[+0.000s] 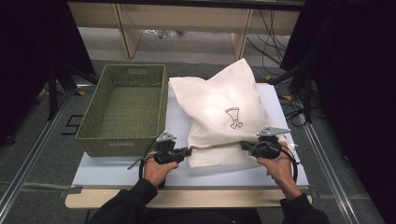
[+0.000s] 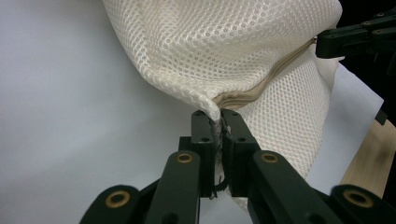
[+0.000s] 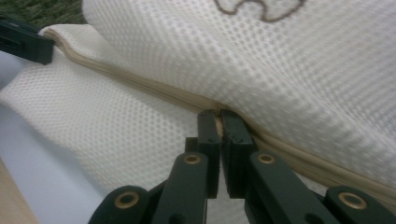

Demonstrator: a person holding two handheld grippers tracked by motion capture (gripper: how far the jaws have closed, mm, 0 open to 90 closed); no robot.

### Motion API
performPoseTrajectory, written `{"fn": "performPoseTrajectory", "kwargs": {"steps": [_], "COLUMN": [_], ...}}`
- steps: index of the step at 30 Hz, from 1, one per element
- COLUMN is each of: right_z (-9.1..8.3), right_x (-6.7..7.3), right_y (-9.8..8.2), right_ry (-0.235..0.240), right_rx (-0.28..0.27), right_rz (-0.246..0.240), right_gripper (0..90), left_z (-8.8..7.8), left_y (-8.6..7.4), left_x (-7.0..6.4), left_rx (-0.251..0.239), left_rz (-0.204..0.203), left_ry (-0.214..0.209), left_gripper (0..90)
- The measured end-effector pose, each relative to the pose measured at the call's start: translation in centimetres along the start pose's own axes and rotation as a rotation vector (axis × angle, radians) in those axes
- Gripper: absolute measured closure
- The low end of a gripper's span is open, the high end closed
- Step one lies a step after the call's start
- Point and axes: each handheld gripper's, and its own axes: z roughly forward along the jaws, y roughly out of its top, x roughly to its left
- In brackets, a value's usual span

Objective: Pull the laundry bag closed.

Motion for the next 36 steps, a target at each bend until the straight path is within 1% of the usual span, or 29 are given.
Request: {"fn": "performPoseTrajectory", "kwargs": {"steps": [1,2,3,6,8,9,10,11,13,14,15,17,18,19,20,21,22,23,24,25,26,28,29,30,31,32,33,34,36], "right_z": [-0.1,-0.2,-0.3,-0.6,-0.7,-0.7,-0.8,-0.8,-0.9,-1.0,-1.1,-1.2,-1.4,-1.5,-1.7,-1.7,-1.9,-1.9,-2.1,-2.1,-2.2,-2.4,-2.5,-2.6,-2.6,-2.6,-2.8,-2.9,-3.1], "right_x": [-0.1,-0.4,-0.5,-1.2,-1.6,-1.8,-2.0,-2.0,-2.4,-2.5,-2.6,-3.1,-3.0,-3.4,-3.5,-3.8,-3.9,-4.1,-4.3,-4.5,-4.5,-4.8,-5.0,-5.1,-5.2,-5.5,-5.6,-5.8,-6.2], "right_y": [-0.2,-0.2,-0.3,-0.5,-0.6,-0.7,-0.8,-0.8,-0.9,-1.0,-1.0,-1.1,-1.2,-1.3,-1.3,-1.4,-1.5,-1.6,-1.6,-1.7,-1.8,-1.9,-2.0,-2.0,-2.2,-2.3,-2.4,-2.4,-2.6], "right_ry": [0.004,-0.004,-0.001,-0.035,-0.022,0.0,-0.012,-0.025,-0.019,-0.024,-0.028,-0.037,-0.054,-0.039,-0.043,-0.047,-0.055,-0.052,-0.059,-0.059,-0.075,-0.064,-0.07,-0.095,-0.09,-0.079,-0.097,-0.098,-0.106], "right_rx": [-0.002,0.001,0.005,0.007,0.007,0.012,0.011,0.016,0.02,0.02,0.027,0.019,0.012,0.015,0.022,0.015,0.018,0.015,0.017,0.004,0.01,0.017,0.015,0.015,0.011,0.0,0.01,0.017,0.008], "right_rz": [0.026,0.016,0.035,0.022,0.038,0.046,0.043,0.06,0.048,0.05,0.064,0.044,0.069,0.06,0.064,0.056,0.081,0.076,0.083,0.074,0.098,0.091,0.096,0.1,0.109,0.107,0.112,0.114,0.124], "right_gripper": [88.5,88.4,88.5,88.4,88.5,88.4,88.5,88.4,88.4,88.4,88.4,88.4,88.4,88.4,88.4,88.4,88.4,88.4,88.4,88.4,88.4,88.4,88.4,88.4,88.4,88.4,88.4,88.4,88.4], "left_z": [0.0,0.0,0.0,0.0,0.0,0.0,0.0,0.0,0.0,0.0,0.0,0.0,0.0,0.0,0.0,0.0,0.0,0.0,0.0,0.0,0.0,0.0,0.0,0.0,0.0,0.0,0.0,0.0,0.0], "left_y": [0.0,0.0,0.0,0.0,0.0,0.0,0.0,0.0,0.0,0.0,0.0,0.0,0.0,0.0,0.0,0.0,0.0,0.0,0.0,0.0,0.0,0.0,0.0,0.0,0.0,0.0,-0.1,-0.1,-0.1], "left_x": [0.0,0.0,0.0,0.0,0.0,0.0,0.0,0.0,0.0,0.0,0.0,0.0,0.0,0.0,0.0,0.0,0.0,0.0,0.0,0.0,0.0,-0.1,-0.1,-0.1,-0.1,-0.1,-0.1,-0.1,-0.1], "left_rx": [0.002,0.002,0.003,0.003,0.003,0.004,0.004,0.004,0.005,0.005,0.005,0.005,0.003,0.003,0.004,0.004,0.004,0.004,0.004,0.004,0.002,0.002,0.0,0.003,0.003,0.001,0.004,0.006,0.006], "left_rz": [-0.003,-0.002,-0.002,-0.001,-0.001,0.0,0.001,0.002,0.002,0.002,0.004,0.002,0.003,0.003,0.003,0.003,0.003,0.004,0.004,0.004,0.005,0.007,0.005,0.007,0.008,0.006,0.003,0.007,0.007], "left_ry": [0.001,0.001,0.001,0.001,0.002,0.001,0.002,0.003,0.003,0.004,0.006,0.007,0.004,0.004,0.009,0.009,0.006,0.006,0.007,0.007,0.008,0.007,0.009,0.01,0.01,0.012,0.015,0.014,0.013], "left_gripper": [84.2,84.1,84.1,84.1,84.1,84.1,84.1,84.1,84.1,84.1,84.1,84.1,84.1,84.1,84.1,84.1,84.1,84.1,84.1,84.1,84.1,84.1,84.1,84.1,84.1,84.1,84.1,84.1,84.1]}}
